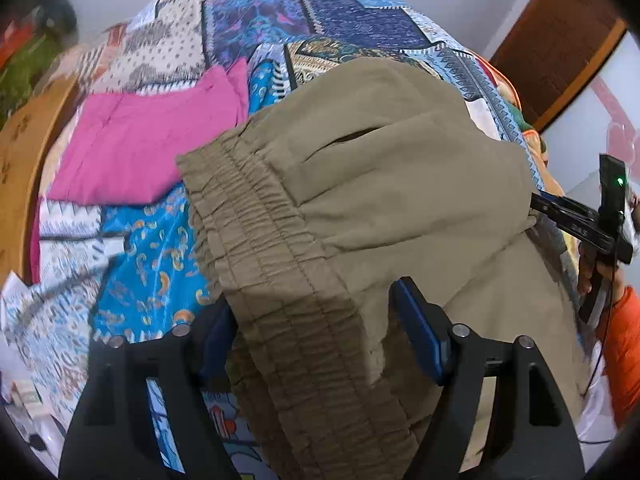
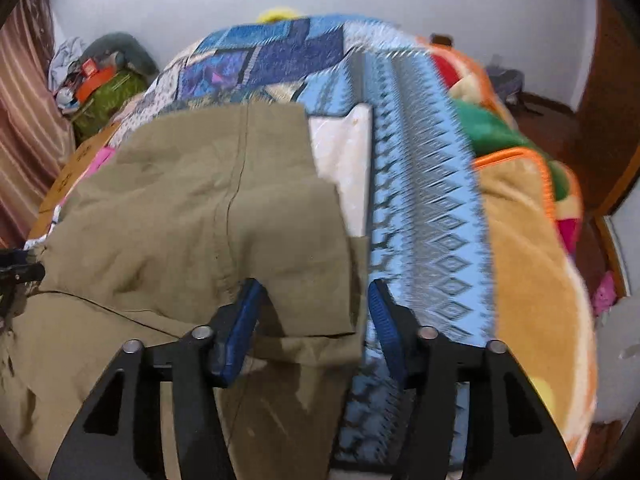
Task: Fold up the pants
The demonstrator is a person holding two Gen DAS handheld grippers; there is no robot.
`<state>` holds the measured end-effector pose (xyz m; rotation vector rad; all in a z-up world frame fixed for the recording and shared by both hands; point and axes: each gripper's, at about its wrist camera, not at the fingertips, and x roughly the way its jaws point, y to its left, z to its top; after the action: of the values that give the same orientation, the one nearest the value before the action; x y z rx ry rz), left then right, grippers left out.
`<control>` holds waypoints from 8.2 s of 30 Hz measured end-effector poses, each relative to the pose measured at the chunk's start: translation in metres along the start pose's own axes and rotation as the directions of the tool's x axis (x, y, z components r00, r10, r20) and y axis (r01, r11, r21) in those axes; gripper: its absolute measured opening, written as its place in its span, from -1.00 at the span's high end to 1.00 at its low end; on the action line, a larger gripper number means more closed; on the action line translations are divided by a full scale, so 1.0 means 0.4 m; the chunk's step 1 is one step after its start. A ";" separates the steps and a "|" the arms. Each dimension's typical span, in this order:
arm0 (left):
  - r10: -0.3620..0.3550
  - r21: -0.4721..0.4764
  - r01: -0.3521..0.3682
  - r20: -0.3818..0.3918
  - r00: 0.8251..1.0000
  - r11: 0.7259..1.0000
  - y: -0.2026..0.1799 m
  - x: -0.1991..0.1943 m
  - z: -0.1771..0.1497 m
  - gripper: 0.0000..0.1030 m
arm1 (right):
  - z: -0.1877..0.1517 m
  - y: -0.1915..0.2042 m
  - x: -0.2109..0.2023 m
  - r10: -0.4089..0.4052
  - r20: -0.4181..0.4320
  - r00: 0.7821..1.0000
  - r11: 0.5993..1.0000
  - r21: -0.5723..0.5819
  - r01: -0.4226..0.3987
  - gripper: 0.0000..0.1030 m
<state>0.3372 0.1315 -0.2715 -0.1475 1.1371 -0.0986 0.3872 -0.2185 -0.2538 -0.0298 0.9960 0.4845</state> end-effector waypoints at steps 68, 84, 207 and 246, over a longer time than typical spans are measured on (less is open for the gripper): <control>0.129 -0.144 -0.105 0.165 0.978 0.984 0.201 0.013 0.202 0.05 | 0.339 0.113 0.130 -0.179 0.166 0.970 0.974 -0.111 0.199 0.92; 0.152 -0.006 -0.162 0.395 0.906 0.987 0.071 -0.326 0.141 0.05 | 0.296 0.153 -0.285 -0.073 0.397 0.915 0.984 -0.122 0.132 0.97; 0.170 0.051 -0.179 0.154 0.973 0.982 -0.089 -0.273 -0.376 0.05 | -0.413 0.188 -0.314 -0.035 0.050 0.998 0.999 0.013 0.034 0.92; 0.047 -0.033 -0.046 0.030 0.998 0.998 0.088 -0.065 -0.022 -0.37 | 0.071 0.005 -0.045 -0.035 0.112 0.993 0.999 0.002 0.035 -0.05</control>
<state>0.3185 0.1696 -0.2576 -0.1509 1.1107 -0.0362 0.4010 -0.2168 -0.2232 -0.0199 0.8843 0.4495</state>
